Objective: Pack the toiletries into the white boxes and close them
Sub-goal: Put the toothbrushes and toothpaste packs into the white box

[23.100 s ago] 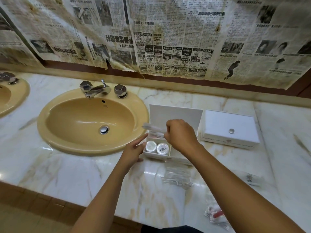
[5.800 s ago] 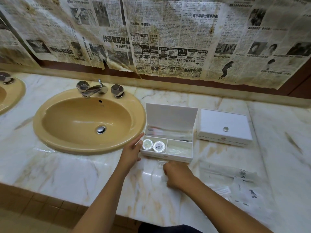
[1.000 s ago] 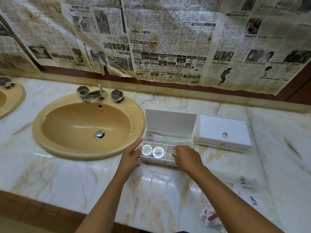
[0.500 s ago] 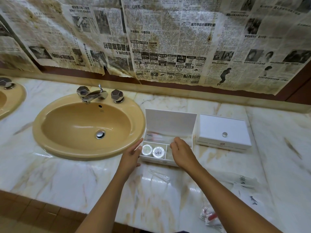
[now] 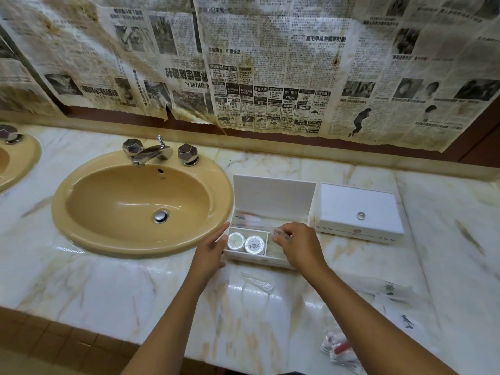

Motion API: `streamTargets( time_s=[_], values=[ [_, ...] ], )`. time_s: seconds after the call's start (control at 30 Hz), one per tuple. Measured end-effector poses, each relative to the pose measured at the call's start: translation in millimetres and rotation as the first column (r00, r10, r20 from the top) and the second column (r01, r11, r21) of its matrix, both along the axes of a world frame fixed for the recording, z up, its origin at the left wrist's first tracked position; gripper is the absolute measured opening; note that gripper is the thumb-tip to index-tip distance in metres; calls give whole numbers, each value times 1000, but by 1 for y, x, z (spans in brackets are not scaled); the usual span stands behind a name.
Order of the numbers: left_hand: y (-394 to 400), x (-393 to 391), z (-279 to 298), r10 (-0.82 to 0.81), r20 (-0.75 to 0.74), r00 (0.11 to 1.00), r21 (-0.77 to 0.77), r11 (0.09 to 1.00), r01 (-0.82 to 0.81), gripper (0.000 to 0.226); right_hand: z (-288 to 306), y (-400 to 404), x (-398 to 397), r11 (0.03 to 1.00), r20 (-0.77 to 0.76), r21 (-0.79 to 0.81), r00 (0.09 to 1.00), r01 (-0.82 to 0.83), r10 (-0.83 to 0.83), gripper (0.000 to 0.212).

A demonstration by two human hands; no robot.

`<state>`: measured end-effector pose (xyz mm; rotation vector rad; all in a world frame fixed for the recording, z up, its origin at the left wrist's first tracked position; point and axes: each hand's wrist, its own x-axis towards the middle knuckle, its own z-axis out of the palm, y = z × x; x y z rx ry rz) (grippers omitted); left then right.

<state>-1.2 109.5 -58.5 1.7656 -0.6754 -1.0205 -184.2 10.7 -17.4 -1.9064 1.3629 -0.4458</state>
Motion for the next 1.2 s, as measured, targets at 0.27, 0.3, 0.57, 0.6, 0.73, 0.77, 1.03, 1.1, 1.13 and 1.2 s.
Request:
streamTargets(
  time_s=[0.27,0.3,0.57,0.6,0.73,0.77,1.03,1.1,1.13,1.2],
  values=[
    [0,-1,1,-5,1,1000,9,1000,5,31,-5,0,0,995,-230,-42,970,-87,75,16],
    [0,0,1,-5,-1,1000,9,1000,5,31,-5,0,-1,993,-284,-44,954,-111,94,19],
    [-1,0,1,6,-8,1000,13,1000,-5,30,-7,4,0,970,-491,-7,846,-241,207,33],
    [-1,0,1,5,-6,1000,15,1000,-5,31,-7,4,-1,971,-480,-15,853,-241,204,32],
    [-1,0,0,3,-2,1000,23,1000,-3,31,-4,2,-2,977,-426,-59,890,-204,160,30],
    [0,0,0,2,-2,1000,23,1000,-2,31,-3,2,-2,978,-420,-57,893,-201,159,29],
    [0,0,2,4,-2,1000,18,1000,-4,29,6,3,6,991,-262,18,956,-132,132,34],
    [0,0,2,5,-2,1000,19,1000,-5,28,11,3,8,990,-165,108,980,-93,110,36],
    [0,-1,2,6,-2,1000,21,1000,-6,28,15,3,8,985,-117,158,989,-76,95,36],
    [0,-1,3,2,3,1000,20,1000,-2,29,19,3,8,972,-53,228,996,-63,77,37]
  ],
)
